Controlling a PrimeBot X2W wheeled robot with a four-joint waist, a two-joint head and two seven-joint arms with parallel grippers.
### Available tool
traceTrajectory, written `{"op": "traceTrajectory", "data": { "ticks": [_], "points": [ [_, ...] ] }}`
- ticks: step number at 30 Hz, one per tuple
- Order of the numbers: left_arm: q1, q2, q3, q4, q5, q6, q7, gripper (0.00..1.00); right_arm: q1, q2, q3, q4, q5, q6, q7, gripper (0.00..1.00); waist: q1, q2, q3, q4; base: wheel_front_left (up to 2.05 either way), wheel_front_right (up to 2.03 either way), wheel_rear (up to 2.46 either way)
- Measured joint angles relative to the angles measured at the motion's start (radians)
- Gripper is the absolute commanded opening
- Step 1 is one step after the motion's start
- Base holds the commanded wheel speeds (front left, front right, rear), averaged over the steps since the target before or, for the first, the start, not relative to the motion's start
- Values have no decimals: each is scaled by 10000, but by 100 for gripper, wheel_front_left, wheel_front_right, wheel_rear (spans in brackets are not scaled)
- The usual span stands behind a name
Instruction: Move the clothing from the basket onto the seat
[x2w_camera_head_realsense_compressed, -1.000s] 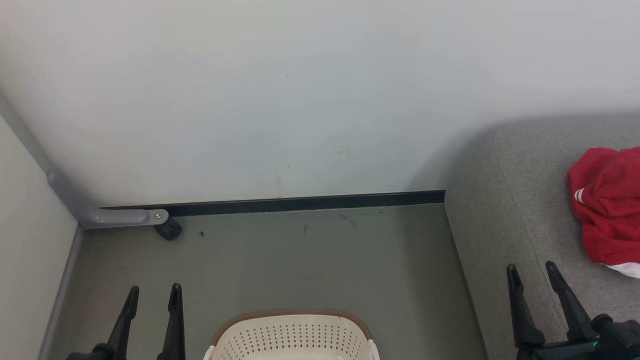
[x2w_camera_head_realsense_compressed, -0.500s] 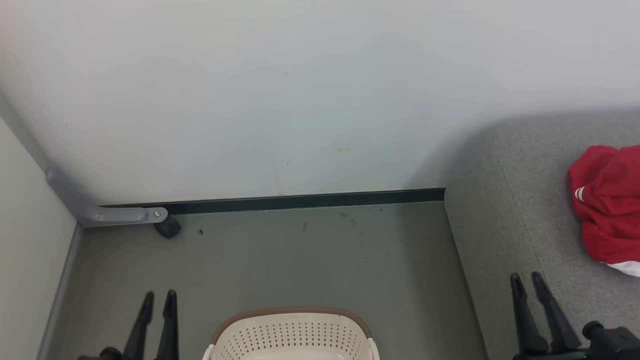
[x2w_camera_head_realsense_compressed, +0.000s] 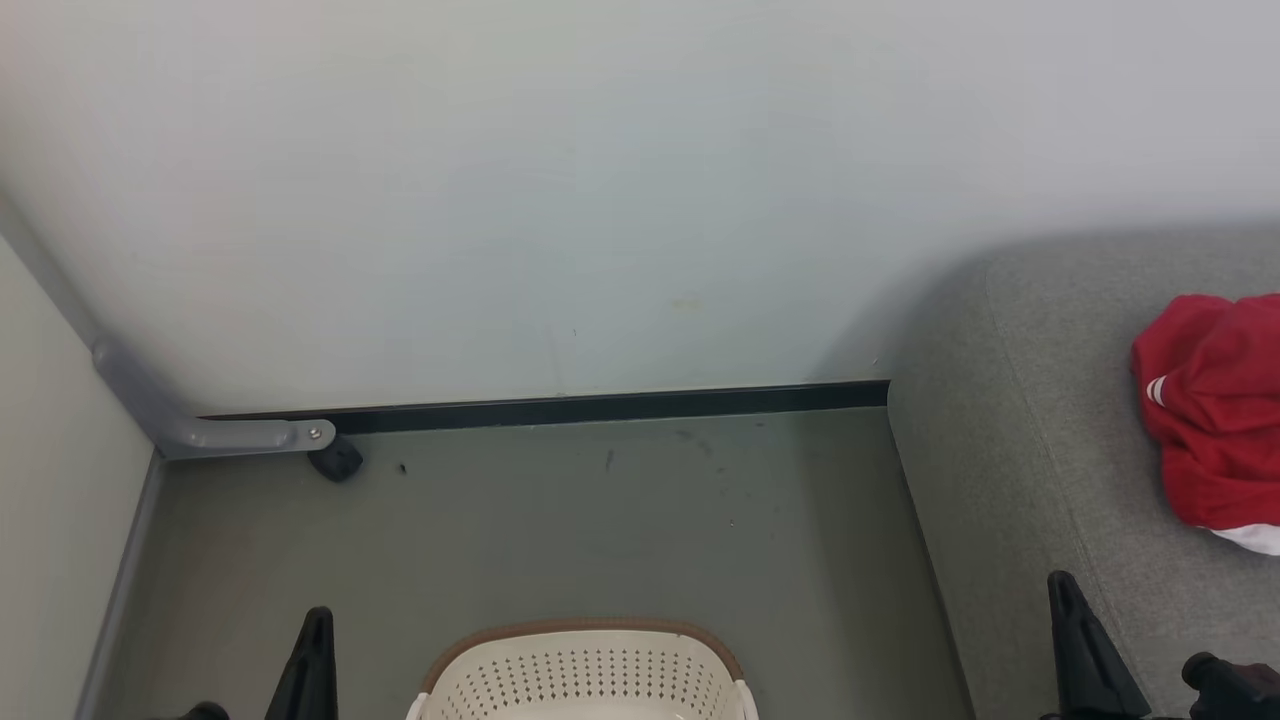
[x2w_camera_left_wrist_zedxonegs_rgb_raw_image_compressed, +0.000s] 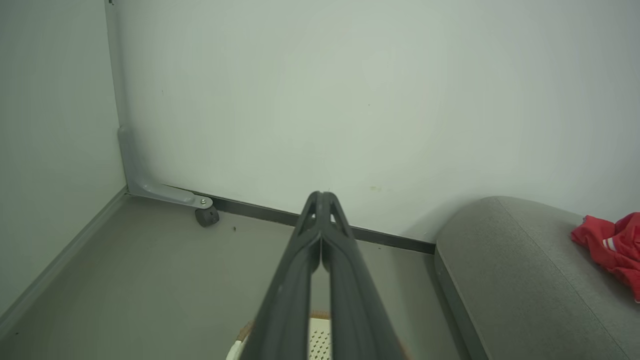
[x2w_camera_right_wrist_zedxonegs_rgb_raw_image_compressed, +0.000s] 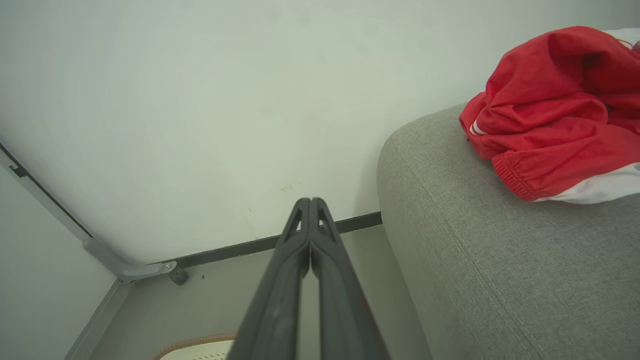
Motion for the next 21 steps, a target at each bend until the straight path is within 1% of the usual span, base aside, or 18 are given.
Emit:
{"op": "traceTrajectory", "data": {
  "ticks": [13,15,21],
  "points": [
    [-78,-265,437,318,-1400,-324,518,0,-61,303,-575,328,1605,341,527,0,0,0,-92,-11,0,0,0],
    [-89,-290,516,368,-1718,-403,616,0,-87,353,-665,362,1820,353,616,0,0,0,-107,-13,0,0,0],
    [-184,-410,721,550,-2366,-499,855,0,-183,497,-924,529,2566,520,859,0,0,0,-150,-19,0,0,0]
  ]
}}
